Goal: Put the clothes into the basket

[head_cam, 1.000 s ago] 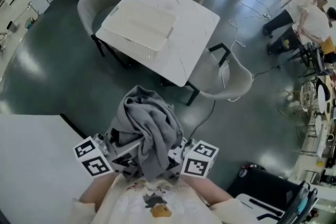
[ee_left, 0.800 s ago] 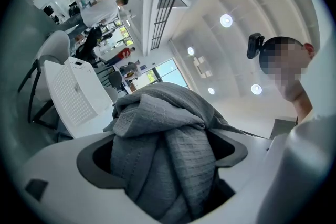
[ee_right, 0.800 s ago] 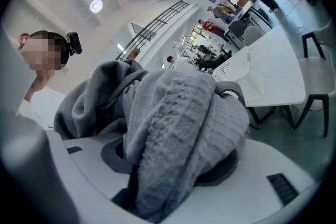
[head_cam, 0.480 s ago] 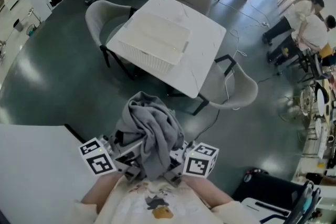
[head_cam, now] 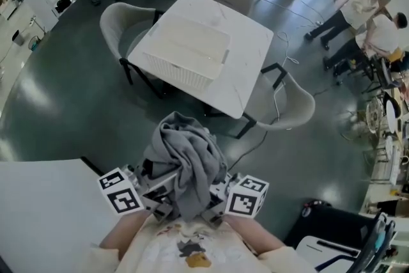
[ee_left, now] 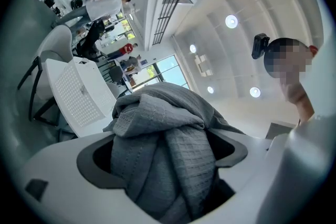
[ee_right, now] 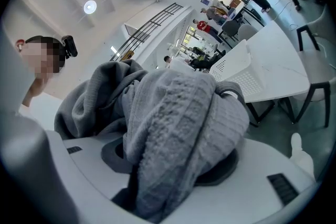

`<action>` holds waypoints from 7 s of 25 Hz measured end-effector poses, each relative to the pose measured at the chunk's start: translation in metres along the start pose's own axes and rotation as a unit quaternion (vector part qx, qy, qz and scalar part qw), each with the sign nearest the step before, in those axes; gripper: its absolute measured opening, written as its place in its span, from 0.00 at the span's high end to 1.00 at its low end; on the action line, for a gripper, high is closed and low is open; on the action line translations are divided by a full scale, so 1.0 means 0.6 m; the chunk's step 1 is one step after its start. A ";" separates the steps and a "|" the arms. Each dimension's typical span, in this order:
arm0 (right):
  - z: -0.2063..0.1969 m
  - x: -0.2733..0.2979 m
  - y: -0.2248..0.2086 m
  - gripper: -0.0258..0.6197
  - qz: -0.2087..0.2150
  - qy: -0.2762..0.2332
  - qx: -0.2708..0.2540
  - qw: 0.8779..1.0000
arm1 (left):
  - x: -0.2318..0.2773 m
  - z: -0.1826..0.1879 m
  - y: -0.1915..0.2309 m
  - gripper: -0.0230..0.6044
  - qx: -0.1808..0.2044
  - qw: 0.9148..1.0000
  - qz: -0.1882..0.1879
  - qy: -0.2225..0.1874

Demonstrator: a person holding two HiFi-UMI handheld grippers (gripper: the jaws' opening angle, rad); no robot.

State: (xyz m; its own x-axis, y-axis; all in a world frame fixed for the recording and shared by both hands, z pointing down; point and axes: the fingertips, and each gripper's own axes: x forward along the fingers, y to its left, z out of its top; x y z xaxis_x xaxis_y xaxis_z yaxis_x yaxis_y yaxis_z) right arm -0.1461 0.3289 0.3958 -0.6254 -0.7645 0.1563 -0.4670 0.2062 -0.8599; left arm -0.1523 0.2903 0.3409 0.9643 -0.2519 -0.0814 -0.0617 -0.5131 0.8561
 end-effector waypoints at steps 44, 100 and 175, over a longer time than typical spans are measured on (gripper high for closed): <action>0.346 0.147 -0.148 0.59 0.068 0.046 0.006 0.997 | 0.274 0.247 0.150 0.18 0.029 0.997 0.058 -0.044; 0.616 0.354 -0.364 0.59 0.086 0.186 -0.045 0.978 | 0.465 0.469 0.410 0.18 0.036 0.969 0.184 -0.163; 0.454 0.511 -0.781 0.56 -0.235 0.382 -0.037 0.893 | 0.372 0.414 0.765 0.18 -0.136 0.882 0.442 -0.097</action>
State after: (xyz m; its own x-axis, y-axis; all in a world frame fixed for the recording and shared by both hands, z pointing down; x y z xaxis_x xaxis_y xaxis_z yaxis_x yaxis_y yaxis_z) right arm 0.0512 -0.1685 0.7145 -0.5801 -0.1428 0.8019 -0.8127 0.0346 -0.5817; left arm -0.0294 -0.2049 0.5889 0.5074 -0.6035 0.6151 -0.6770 0.1624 0.7179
